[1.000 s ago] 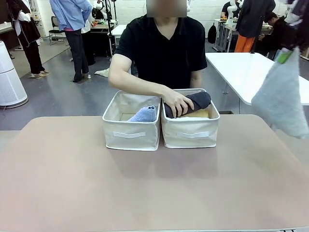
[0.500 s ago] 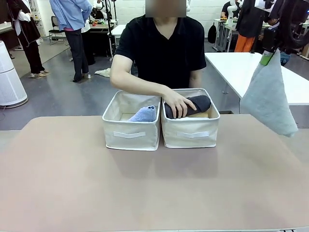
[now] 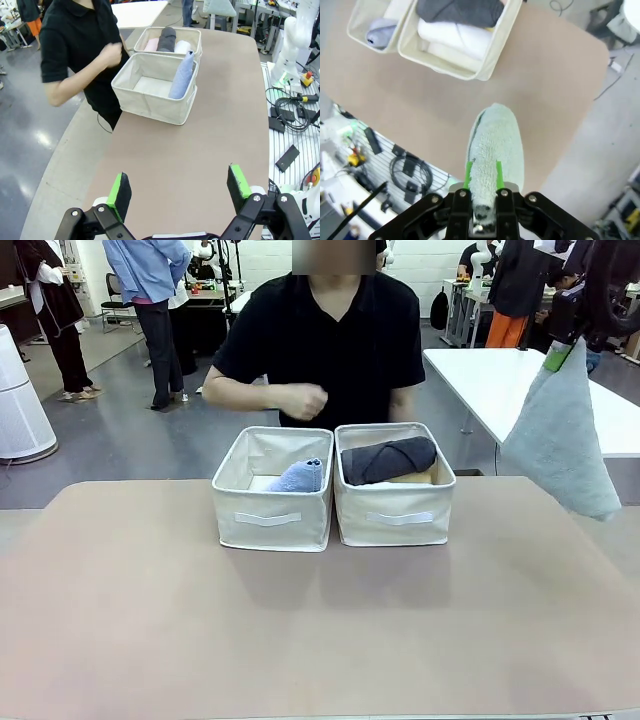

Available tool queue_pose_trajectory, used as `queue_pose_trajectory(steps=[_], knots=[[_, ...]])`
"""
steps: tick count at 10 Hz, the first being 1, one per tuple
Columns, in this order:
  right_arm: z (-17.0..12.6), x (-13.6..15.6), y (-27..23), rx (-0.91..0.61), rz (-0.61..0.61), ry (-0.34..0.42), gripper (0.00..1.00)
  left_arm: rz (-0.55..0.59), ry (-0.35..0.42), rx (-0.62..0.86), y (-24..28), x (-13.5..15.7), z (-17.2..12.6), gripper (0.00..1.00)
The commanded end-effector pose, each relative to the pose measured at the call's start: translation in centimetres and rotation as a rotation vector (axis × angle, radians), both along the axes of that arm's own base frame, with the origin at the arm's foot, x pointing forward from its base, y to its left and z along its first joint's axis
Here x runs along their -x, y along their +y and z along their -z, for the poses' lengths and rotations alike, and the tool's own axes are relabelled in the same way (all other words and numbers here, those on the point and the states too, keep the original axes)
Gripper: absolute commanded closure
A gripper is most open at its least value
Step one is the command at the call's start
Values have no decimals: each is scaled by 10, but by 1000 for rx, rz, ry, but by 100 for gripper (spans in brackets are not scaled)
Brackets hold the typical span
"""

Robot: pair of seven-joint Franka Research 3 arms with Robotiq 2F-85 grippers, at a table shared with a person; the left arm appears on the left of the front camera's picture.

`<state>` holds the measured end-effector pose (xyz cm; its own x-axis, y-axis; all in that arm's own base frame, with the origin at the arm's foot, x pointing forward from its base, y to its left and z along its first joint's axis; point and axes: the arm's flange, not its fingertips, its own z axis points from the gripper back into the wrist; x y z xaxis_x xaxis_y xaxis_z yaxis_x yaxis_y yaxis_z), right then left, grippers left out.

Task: Sort the towels based on their folding style.
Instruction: Pick up another triangle-folded towel from the table and place it in the left Fabric basket.

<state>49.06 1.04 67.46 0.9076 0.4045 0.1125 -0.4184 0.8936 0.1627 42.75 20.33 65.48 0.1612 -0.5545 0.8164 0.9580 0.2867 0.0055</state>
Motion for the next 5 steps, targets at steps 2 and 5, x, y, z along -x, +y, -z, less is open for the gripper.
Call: queue_pose_trajectory(steps=[2, 5], knots=[[-35, -15, 101, 228, -198, -32, 84, 6, -8, 7, 0, 3, -1, 0], [-68, -27, 262, 216, -532, -104, 84, 6, -8, 7, 0, 3, -1, 0]])
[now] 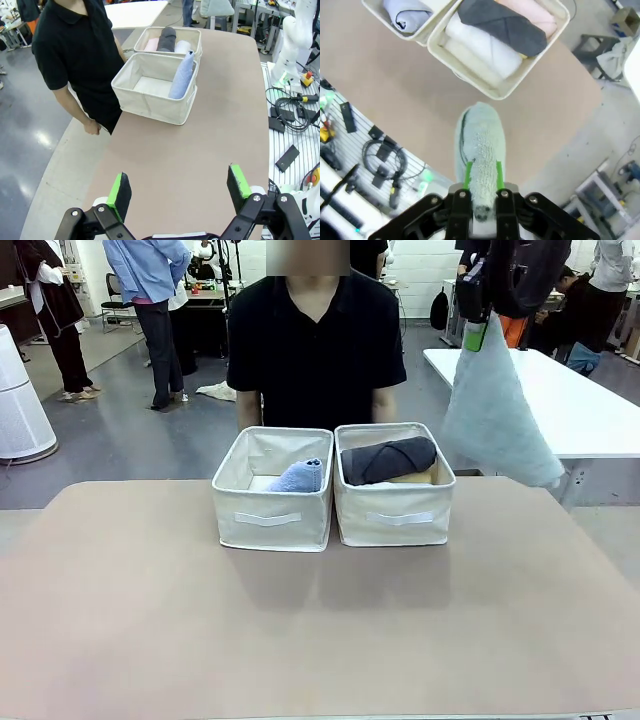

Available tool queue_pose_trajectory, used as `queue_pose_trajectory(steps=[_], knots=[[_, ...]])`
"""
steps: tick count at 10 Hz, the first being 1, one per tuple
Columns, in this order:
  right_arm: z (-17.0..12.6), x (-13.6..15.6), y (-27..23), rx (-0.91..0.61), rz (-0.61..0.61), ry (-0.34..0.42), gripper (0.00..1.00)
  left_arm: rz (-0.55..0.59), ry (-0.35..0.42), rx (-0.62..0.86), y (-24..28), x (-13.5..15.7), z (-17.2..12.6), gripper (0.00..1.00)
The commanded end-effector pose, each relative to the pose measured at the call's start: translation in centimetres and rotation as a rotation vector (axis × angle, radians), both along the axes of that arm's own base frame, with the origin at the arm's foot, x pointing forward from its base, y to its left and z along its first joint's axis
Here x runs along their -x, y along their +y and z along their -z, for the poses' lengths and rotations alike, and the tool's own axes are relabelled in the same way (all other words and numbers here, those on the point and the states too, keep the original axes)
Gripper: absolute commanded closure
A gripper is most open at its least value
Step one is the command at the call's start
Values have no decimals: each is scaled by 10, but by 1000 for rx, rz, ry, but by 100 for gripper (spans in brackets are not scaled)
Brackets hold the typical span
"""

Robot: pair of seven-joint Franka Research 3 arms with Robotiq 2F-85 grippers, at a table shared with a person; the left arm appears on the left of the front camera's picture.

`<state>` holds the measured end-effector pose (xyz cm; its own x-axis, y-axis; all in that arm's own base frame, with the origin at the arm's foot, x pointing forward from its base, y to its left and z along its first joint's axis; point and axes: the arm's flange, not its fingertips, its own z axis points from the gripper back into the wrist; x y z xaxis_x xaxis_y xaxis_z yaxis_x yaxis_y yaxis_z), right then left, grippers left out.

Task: Sort the towels based on their folding style.
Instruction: Pick up another triangle-folded towel from the table and place it in the left Fabric basket.

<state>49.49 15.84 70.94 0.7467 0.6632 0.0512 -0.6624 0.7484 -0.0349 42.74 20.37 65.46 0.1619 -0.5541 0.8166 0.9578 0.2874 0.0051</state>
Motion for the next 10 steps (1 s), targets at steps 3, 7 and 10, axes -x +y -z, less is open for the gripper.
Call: queue_pose_trajectory(steps=[3, 7, 10], knots=[[-32, -30, 148, 17, -301, -21, 84, 7, -9, 7, -1, 3, -1, 0], [6, -7, 175, 7, -345, -18, 84, 7, -9, 7, -1, 3, -1, 0], [6, -7, 175, 7, -345, -18, 84, 7, -9, 7, -1, 3, -1, 0]])
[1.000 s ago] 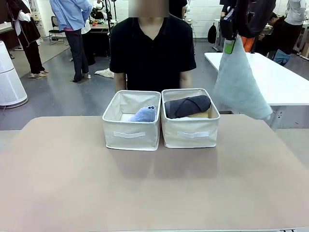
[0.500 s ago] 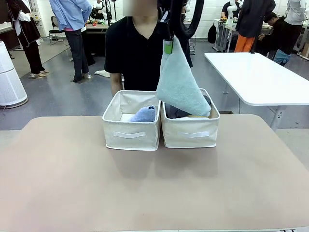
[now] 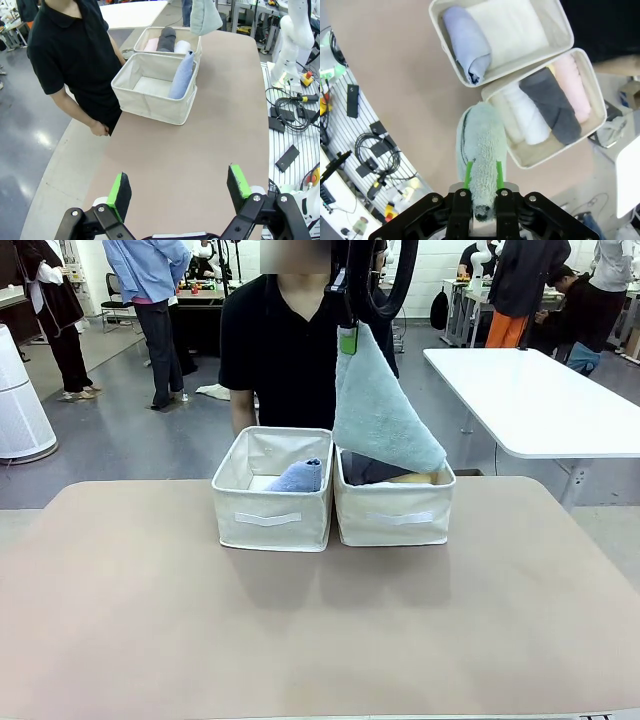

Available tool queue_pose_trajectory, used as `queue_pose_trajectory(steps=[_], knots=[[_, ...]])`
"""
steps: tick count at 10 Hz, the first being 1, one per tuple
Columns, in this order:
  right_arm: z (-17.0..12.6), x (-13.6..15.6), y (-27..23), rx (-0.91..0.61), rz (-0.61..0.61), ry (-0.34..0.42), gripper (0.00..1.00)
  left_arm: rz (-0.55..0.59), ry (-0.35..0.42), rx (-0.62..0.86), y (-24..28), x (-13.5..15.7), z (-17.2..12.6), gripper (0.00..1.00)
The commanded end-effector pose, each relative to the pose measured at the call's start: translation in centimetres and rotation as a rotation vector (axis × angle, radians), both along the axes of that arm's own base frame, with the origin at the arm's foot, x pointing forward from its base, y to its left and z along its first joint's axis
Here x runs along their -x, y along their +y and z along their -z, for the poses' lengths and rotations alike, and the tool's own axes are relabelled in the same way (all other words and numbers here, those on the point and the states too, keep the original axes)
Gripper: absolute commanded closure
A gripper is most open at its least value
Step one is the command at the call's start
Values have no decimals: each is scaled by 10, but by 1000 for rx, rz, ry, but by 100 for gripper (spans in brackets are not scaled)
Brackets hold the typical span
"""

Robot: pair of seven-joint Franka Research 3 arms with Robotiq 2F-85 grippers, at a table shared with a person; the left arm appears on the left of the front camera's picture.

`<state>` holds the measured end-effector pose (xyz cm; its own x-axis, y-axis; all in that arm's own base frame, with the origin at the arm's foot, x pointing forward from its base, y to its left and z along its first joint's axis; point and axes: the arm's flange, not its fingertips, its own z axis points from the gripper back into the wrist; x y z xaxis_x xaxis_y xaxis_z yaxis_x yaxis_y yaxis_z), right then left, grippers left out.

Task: Sort the towels based on their folding style.
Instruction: Pick up another triangle-folded towel from the table and place it in the left Fabric basket.

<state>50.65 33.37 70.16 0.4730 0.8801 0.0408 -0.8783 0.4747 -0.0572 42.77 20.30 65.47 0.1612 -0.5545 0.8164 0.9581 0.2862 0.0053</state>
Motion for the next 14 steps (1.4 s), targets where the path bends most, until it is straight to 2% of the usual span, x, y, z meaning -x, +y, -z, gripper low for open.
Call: queue_pose_trajectory(steps=[1, 3, 5, 6, 8, 11, 12, 14], knots=[[-2, 4, 0, -16, 5, -4, 84, 6, -9, 7, 0, 3, -1, 0], [-1, 0, 0, 0, 0, -1, 84, 6, -9, 7, 0, 3, -1, 0], [-15, 3, 33, -85, -171, -170, 84, 6, -9, 7, 0, 3, -1, 0], [-19, -2, 55, -161, -279, -207, 84, 6, -9, 7, 0, 3, -1, 0], [-19, -23, 85, -191, -342, -212, 84, 6, -9, 7, 0, 3, -1, 0], [-16, -55, 115, -144, -381, -127, 84, 6, -9, 7, 0, 3, -1, 0], [9, -17, 91, -184, -353, -191, 84, 6, -9, 7, 0, 3, -1, 0], [9, -17, 91, -184, -353, -191, 84, 6, -9, 7, 0, 3, -1, 0]])
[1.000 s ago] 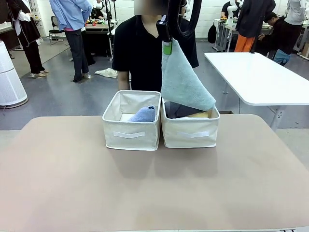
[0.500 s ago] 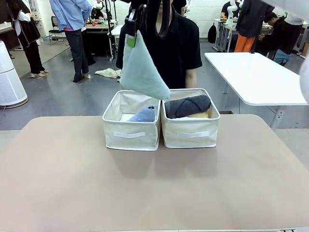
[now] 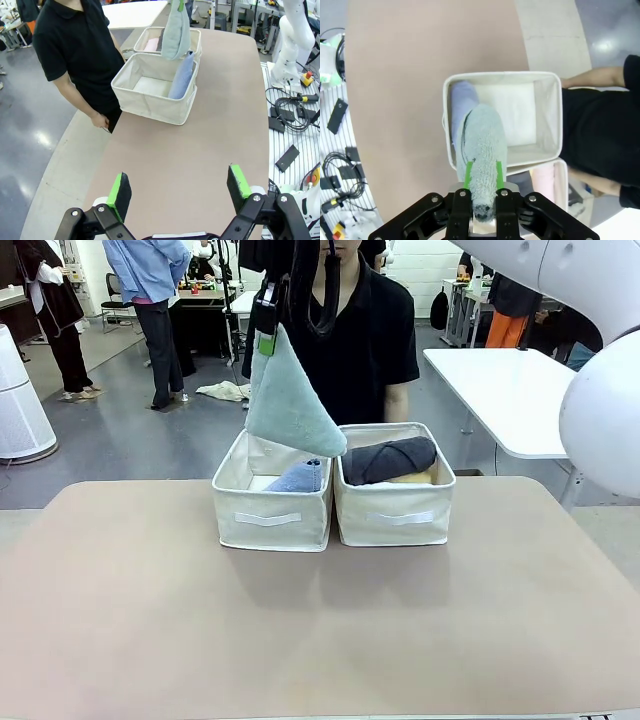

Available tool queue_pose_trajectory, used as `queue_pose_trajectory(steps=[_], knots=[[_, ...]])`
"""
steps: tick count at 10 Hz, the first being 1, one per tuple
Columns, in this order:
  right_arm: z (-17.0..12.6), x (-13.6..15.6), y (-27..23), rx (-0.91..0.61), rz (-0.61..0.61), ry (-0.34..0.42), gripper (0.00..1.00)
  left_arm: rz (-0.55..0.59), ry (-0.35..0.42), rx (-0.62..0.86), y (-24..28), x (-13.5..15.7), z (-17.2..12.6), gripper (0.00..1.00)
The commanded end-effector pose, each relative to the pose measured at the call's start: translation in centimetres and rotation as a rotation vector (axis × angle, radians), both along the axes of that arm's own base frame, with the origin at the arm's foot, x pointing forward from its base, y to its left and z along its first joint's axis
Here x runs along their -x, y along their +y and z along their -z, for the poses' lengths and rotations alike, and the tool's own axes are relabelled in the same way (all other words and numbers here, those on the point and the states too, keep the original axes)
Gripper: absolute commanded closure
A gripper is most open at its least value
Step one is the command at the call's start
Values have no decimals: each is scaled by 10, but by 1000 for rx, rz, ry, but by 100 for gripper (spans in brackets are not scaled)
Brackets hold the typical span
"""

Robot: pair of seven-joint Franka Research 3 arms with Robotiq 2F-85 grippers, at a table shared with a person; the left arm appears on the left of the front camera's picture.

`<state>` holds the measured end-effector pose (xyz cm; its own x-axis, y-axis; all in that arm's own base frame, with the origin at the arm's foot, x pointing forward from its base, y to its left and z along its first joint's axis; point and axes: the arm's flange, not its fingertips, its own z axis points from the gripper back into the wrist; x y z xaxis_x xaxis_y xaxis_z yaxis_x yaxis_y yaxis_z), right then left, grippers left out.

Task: Sort the towels based on their folding style.
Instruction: Pick up another triangle-folded towel from the table and place it in the left Fabric basket.

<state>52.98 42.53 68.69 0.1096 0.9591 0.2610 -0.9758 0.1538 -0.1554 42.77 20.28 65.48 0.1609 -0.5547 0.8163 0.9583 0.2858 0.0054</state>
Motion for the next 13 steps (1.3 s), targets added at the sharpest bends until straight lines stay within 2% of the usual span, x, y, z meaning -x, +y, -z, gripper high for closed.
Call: queue_pose_trajectory(steps=[1, 3, 4, 5, 8, 11, 13], knots=[[-6, 7, -1, -6, 11, -23, 84, 6, -8, 7, 0, 3, -1, 0], [-5, 2, -1, -3, 0, -6, 84, 6, -8, 7, 0, 3, -1, 0], [-2, 2, 5, 20, -68, -77, 84, 6, -8, 7, 0, 3, -1, 0], [3, -1, 16, 73, -112, -92, 84, 6, -8, 7, 0, 3, -1, 0], [25, -15, 40, 202, -175, -80, 84, 6, -8, 7, 0, 3, -1, 0], [32, -24, 54, 144, -221, -49, 84, 6, -8, 7, 0, 3, -1, 0], [29, -21, 60, 117, -232, -77, 84, 6, -8, 7, 0, 3, -1, 0]])
